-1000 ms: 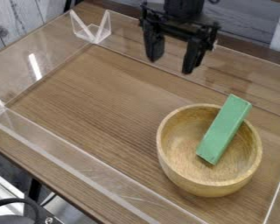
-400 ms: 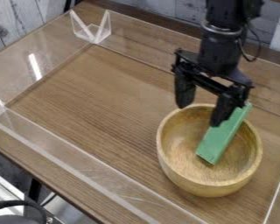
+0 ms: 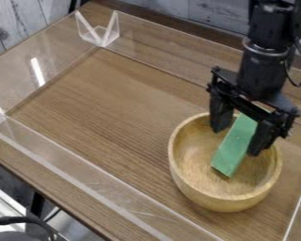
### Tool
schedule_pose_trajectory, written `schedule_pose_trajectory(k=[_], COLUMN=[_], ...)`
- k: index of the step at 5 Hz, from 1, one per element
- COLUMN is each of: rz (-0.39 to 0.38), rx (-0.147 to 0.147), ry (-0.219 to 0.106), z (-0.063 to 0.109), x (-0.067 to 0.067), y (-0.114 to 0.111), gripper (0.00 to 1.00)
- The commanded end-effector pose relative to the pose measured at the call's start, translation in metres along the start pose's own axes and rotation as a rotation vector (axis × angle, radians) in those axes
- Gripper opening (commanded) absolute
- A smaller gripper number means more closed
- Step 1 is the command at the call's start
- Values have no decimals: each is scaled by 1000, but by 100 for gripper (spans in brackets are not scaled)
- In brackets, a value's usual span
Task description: Remove the green block from inside the brown bowl and put it on the table
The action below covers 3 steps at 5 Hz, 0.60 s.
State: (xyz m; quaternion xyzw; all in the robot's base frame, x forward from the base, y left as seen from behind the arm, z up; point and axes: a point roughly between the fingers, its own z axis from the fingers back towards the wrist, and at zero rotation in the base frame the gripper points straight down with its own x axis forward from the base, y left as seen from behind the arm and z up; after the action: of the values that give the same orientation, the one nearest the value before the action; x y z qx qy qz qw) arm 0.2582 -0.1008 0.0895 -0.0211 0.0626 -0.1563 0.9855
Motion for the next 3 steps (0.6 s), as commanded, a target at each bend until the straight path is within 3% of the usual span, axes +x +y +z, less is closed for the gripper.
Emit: schedule_pose_trajectory(k=[1,3], rz=[-23,-40], rx=[-5,4], ry=[-29,-52], z=[2,11], x=[6,1], y=[-3,-5], gripper=[100,100])
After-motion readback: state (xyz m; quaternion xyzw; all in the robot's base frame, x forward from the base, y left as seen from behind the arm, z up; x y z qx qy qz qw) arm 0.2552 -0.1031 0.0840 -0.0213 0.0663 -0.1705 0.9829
